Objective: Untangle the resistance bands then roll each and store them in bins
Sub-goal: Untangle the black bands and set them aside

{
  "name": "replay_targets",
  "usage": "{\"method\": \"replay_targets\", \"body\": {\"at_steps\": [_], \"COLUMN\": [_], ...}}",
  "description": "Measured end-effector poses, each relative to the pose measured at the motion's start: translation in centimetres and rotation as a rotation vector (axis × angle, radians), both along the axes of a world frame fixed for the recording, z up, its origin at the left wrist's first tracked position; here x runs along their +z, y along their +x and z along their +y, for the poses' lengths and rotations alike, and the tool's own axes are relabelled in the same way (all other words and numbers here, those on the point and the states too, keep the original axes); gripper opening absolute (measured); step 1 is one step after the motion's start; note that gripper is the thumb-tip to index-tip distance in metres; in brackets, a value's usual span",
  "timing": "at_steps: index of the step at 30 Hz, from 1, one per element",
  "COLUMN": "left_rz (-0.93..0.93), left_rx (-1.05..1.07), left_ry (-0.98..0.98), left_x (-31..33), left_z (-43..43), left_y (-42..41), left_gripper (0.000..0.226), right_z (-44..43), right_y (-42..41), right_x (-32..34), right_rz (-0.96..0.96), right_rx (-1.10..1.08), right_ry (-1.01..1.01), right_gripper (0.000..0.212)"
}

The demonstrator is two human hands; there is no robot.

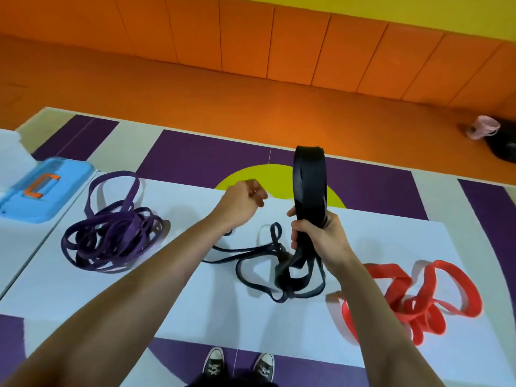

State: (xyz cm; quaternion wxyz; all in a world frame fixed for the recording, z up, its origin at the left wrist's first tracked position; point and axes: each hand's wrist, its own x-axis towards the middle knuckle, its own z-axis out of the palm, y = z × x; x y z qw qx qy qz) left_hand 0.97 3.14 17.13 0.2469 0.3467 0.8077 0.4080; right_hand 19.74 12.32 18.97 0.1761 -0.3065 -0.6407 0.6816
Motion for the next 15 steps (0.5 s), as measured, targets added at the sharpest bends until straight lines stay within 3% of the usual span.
{"method": "replay_targets", "body": {"at_steps": [3, 6, 8, 13, 15], "left_rz": [0.134, 0.316, 0.396, 0.505, 0.576], "left_rx": [-0.323, -0.655, -0.792, -0.833, -0.764], "left_ry": [-0.155, -0.372, -0.413, -0.595, -0.533], "left_x": [-5.5, -9.0, -10.8, -14.9, -15.4], "left_z": [0.1, 0.7, 0.8, 0.6, 0.4], "left_y": [2.2, 5.3, 6.9, 7.7, 7.7], "left_gripper": [0.033, 0.058, 0.065, 0.041, 0.028], "right_z": [0.0, -0.1, 0.2, 1.9, 2.4], "right_y": [1.2, 2.1, 2.7, 4.4, 5.1], "right_x": [0.5, 0.9, 1.1, 1.4, 1.3], "right_rz": [0.016, 0.008, 0.001, -0.007, -0.068], "right_rx": [0.076, 0.127, 0.119, 0.068, 0.062], "right_ry": [-0.014, -0.021, -0.017, -0.002, 0.026], "right_gripper": [0.012, 0.014, 0.016, 0.017, 0.018]}}
